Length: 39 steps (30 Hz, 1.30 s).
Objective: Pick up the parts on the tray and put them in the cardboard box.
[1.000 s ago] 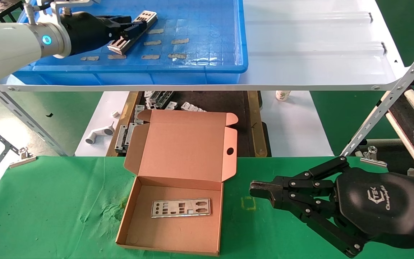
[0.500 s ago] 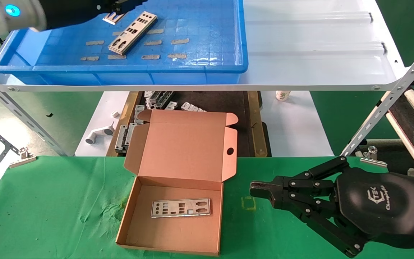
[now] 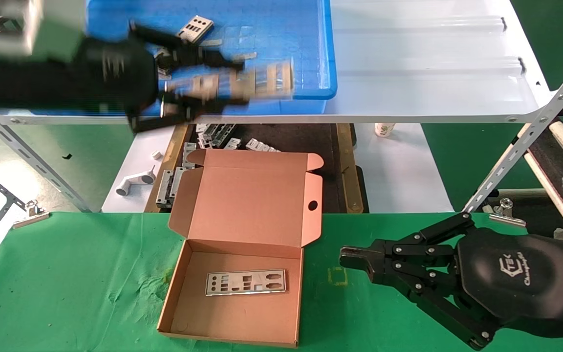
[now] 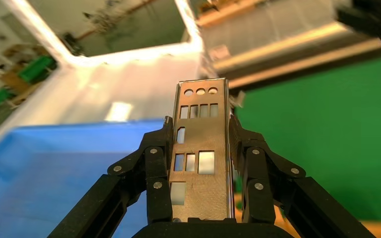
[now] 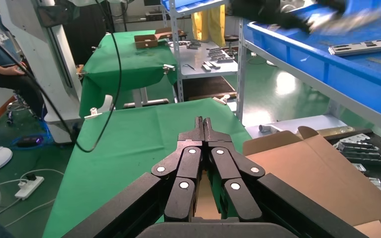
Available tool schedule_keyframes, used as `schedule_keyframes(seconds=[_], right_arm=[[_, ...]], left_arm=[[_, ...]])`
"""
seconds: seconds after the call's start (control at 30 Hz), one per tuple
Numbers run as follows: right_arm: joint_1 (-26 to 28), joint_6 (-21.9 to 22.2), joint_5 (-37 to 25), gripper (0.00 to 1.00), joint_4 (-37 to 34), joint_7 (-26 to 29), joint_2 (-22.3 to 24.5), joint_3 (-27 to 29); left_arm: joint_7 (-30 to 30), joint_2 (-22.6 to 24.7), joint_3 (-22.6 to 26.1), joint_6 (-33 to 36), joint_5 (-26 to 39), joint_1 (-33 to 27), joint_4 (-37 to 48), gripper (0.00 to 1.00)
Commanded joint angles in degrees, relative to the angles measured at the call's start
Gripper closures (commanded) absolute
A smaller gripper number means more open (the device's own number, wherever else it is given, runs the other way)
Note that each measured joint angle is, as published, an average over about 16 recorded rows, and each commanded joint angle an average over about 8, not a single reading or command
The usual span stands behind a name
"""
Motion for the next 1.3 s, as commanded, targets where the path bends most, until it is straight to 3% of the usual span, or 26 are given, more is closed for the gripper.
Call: schedule_keyframes(seconds=[0.03, 0.23, 0.47, 1.13, 1.2, 1.3], right_arm=[[0.0, 0.0, 0.0, 1.00, 0.0, 0.0, 0.0, 0.0], [0.0, 0.0, 0.0, 1.00, 0.0, 0.0, 0.0, 0.0], [0.0, 0.0, 0.0, 1.00, 0.0, 0.0, 0.0, 0.0], [0.0, 0.0, 0.0, 1.00, 0.0, 0.0, 0.0, 0.0], [0.0, 0.0, 0.0, 1.00, 0.0, 0.0, 0.0, 0.0], [0.0, 0.0, 0.0, 1.00, 0.0, 0.0, 0.0, 0.0]], left_arm=[[1.1, -1.3, 1.6, 0.9, -1.2, 2.1, -4.0, 1.00], [0.5, -5.2, 9.3, -0.2, -5.5, 9.0, -15.1, 1.00], [4.0, -4.1, 14.7, -5.1, -1.3, 15.3, -16.9, 1.00], [9.1, 2.3, 18.2, -20.0, 5.8, 25.6, -14.0, 1.00], [9.2, 2.5, 18.1, -20.9, 5.9, 25.9, -13.9, 0.94], [8.8, 2.8, 18.1, -21.3, 5.9, 26.0, -13.5, 0.60]])
